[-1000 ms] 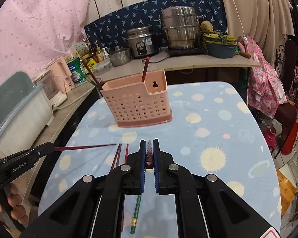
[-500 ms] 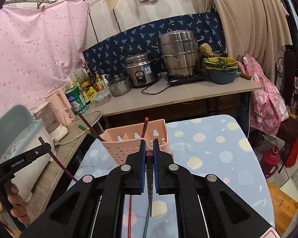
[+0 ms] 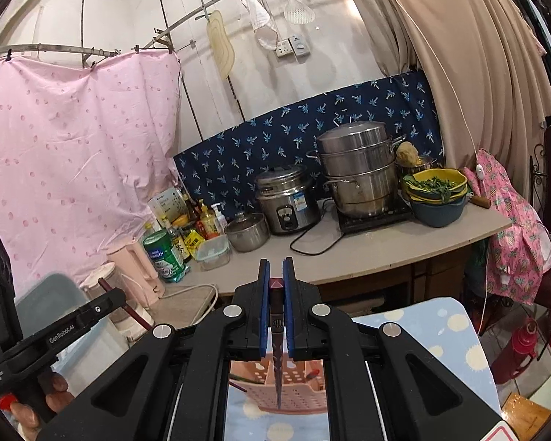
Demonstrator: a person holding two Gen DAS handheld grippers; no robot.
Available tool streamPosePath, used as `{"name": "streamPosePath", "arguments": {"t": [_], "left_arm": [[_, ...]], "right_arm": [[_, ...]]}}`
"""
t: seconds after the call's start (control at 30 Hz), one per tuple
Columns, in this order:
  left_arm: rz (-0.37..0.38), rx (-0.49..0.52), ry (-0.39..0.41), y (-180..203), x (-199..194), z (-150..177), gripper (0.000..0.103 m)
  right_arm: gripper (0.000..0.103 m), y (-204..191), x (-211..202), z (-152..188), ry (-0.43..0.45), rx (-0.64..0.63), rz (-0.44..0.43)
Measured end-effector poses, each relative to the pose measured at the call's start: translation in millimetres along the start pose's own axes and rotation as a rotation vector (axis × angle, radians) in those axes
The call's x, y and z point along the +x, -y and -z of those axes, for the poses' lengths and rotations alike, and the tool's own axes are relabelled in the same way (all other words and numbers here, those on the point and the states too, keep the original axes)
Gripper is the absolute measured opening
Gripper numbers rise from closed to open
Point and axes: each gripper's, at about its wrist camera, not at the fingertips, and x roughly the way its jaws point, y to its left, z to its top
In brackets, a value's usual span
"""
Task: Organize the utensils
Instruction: 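Carry both dark red chopsticks up over the pink basket with both tools, then open both tools to drop the chopsticks into the basket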
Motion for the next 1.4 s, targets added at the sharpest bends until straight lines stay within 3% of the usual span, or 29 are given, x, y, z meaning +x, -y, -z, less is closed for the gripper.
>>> {"name": "streamPosePath", "arguments": {"t": [0.23,0.5,0.7,0.77,0.93,1.17,1.4], "left_arm": [[-0.045,-0.003,-0.009,-6.7,36.6,-7.3,0.007],[-0.064,-0.007,-0.082,-20.9,75.8,16.2,0.007],[-0.067,-0.010,-0.107,-24.0,88.9,30.0,0.008],[-0.077,-0.009,-0.093,-23.5,87.8,31.4,0.012],[-0.089,-0.017,-0.073,-23.9,78.8,30.1,0.034],[-0.099,-0.002,-0.067,-24.2,55.2,36.5,0.035],[-0.111,0.039,-0.116,-23.0,27.5,72.0,0.035]], "right_arm": [[0.007,-2.6,42.0,-10.2,-0.019,-0.015,0.025],[0.007,14.8,89.6,25.5,-0.133,-0.006,0.060],[0.007,20.5,103.0,42.7,-0.169,-0.004,0.069],[0.011,21.2,101.6,45.5,-0.157,-0.011,0.079],[0.017,24.2,91.7,42.6,-0.137,0.003,0.069],[0.020,21.7,62.1,44.8,-0.120,0.007,0.050],[0.022,16.9,24.7,79.0,-0.164,-0.030,0.045]]}}
